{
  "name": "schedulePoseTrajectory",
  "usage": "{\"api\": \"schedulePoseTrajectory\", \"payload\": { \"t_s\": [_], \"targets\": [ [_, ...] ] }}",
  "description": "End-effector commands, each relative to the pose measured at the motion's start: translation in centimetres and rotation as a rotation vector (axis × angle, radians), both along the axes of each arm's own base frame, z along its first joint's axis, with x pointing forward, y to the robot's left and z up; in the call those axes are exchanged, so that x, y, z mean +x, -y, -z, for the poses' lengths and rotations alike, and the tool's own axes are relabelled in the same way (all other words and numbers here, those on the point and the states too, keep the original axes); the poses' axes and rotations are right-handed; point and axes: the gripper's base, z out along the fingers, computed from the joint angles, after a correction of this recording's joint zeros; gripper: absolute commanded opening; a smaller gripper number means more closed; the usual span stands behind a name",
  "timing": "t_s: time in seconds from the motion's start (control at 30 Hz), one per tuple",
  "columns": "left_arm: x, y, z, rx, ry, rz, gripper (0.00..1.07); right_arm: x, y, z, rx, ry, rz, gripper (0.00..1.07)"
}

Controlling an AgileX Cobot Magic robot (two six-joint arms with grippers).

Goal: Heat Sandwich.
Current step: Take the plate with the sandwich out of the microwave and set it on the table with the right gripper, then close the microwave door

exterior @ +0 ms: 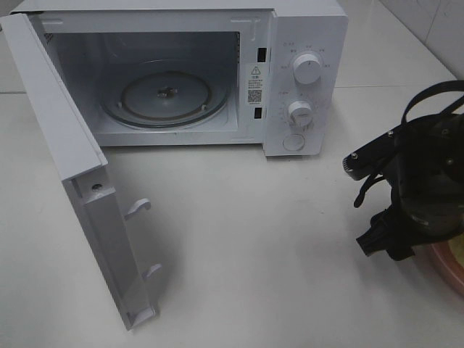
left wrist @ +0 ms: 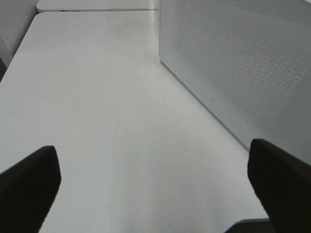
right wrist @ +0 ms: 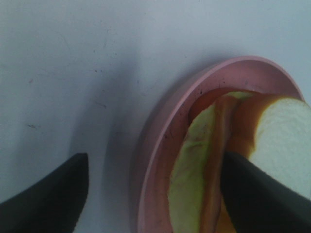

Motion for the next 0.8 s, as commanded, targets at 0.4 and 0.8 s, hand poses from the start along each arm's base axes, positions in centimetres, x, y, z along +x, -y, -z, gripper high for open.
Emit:
{"api": "schedulePoseTrajectory", "payload": {
  "t_s": [0.4,0.8],
  "targets": [
    [-0.3,0.0,0.0,0.0,0.028,0.002,1.0,-2.9,1.0,-7.8,0.197,0.094,-0.13,0.78],
    [-0.3,0.0,0.0,0.0,0.028,0.002,1.0,-7.2,1.7,-11.8,0.396,0.07,-0.316,0.78]
  ]
}}
